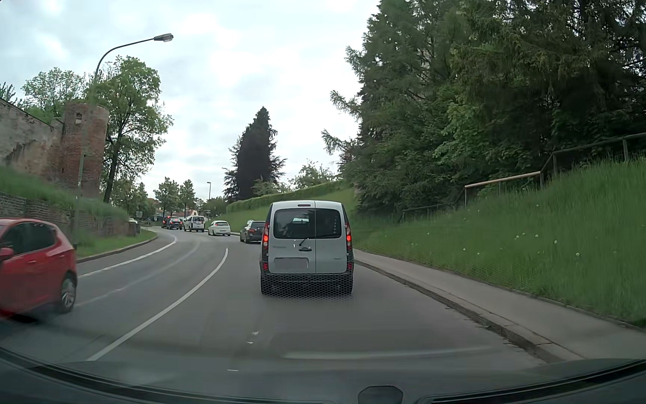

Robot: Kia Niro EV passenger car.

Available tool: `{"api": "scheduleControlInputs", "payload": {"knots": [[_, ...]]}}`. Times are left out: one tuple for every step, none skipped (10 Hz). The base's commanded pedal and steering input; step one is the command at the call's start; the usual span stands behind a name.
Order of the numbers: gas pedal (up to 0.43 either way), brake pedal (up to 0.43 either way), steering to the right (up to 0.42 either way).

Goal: Follow the waypoints while adhering to traffic rules and regulations

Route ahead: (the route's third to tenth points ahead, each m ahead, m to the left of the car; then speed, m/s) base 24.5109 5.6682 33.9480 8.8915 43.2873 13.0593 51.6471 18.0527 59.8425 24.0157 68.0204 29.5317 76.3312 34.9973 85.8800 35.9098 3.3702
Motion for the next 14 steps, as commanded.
{"api": "scheduleControlInputs", "payload": {"knots": [[0.087, 0.0, -0.038], [0.087, 0.0, -0.039], [0.087, 0.0, -0.039], [0.079, 0.0, -0.039], [0.079, 0.0, -0.04], [0.079, 0.0, -0.041], [0.079, 0.0, -0.041], [0.079, 0.0, -0.042], [0.067, 0.0, -0.044], [0.059, 0.0, -0.046], [0.059, 0.0, -0.047], [0.028, 0.0, -0.047], [0.0, 0.0, -0.049], [0.0, 0.0, -0.051]]}}
